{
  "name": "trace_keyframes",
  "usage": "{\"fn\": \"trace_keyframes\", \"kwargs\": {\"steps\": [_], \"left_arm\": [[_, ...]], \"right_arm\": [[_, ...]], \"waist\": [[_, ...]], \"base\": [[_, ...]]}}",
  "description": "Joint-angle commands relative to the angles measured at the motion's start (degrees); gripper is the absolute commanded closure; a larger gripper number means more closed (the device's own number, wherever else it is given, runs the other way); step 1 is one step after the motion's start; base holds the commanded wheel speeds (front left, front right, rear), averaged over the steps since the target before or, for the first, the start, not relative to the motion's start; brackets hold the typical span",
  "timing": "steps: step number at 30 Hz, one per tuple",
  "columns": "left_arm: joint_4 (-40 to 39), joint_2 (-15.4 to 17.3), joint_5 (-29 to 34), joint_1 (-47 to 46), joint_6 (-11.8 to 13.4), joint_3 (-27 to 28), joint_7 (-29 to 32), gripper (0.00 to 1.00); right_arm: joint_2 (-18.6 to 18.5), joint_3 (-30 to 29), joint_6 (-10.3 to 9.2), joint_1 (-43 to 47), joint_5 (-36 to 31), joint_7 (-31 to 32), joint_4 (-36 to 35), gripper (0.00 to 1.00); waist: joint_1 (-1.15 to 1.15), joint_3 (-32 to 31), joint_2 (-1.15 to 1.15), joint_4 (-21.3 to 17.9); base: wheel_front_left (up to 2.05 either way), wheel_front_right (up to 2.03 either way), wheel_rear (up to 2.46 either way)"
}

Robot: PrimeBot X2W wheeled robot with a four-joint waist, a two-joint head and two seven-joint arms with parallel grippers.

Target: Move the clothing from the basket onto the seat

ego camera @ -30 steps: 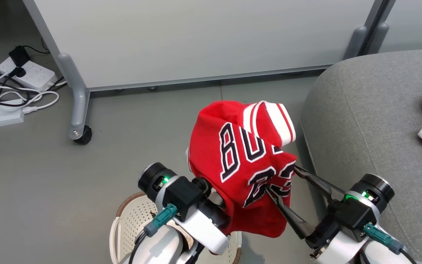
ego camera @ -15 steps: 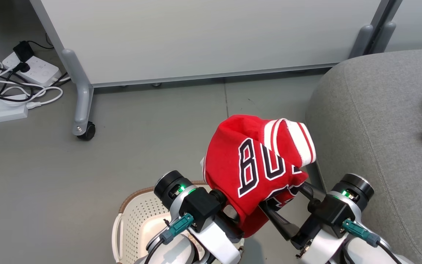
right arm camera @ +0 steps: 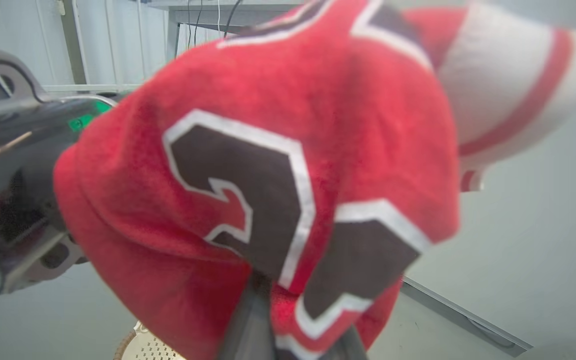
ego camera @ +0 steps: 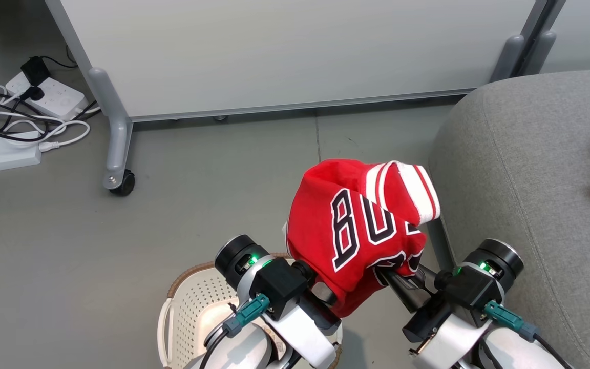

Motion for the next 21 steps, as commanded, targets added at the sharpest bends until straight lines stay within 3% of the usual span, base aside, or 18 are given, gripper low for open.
{"fn": "trace_keyframes", "kwargs": {"steps": [1,2,3,4,6,21], "left_arm": [[0.25,0.23,-0.10,0.41,0.38,0.38,-0.09,1.00],[0.34,0.22,-0.28,0.58,0.49,0.47,-0.09,1.00],[0.33,0.21,-0.24,0.69,0.69,0.59,-0.09,0.91],[0.32,0.22,-0.16,0.83,0.83,0.63,-0.09,0.67],[-0.18,0.22,0.27,0.97,1.18,0.83,-0.09,0.00],[0.22,0.21,1.92,3.00,1.78,4.31,-0.09,0.00]], "right_arm": [[-0.11,-0.28,-0.01,0.66,0.41,-0.12,-0.48,1.00],[0.01,-0.72,-0.01,0.77,0.55,-0.12,-0.67,1.00],[0.23,-1.31,-0.01,0.96,0.91,-0.12,-0.89,1.00],[0.33,-1.79,-0.01,1.07,1.06,-0.12,-1.07,1.00],[0.55,-3.27,-0.01,1.40,1.15,-0.12,-1.38,1.00],[1.74,-14.20,-0.01,4.66,-1.82,-0.12,-4.00,1.00]], "waist": [[0.00,-0.18,0.00,-0.10],[0.00,-0.32,0.00,-0.17],[0.00,-0.44,0.00,-0.23],[0.00,-0.57,0.00,-0.28],[0.00,-0.80,0.00,-0.38],[0.00,-1.96,0.00,-0.98]], "base": [[0.00,0.00,0.00],[0.00,0.00,0.00],[0.00,0.00,0.00],[0.00,0.00,0.00],[0.00,0.00,0.00],[0.00,0.00,0.00]]}}
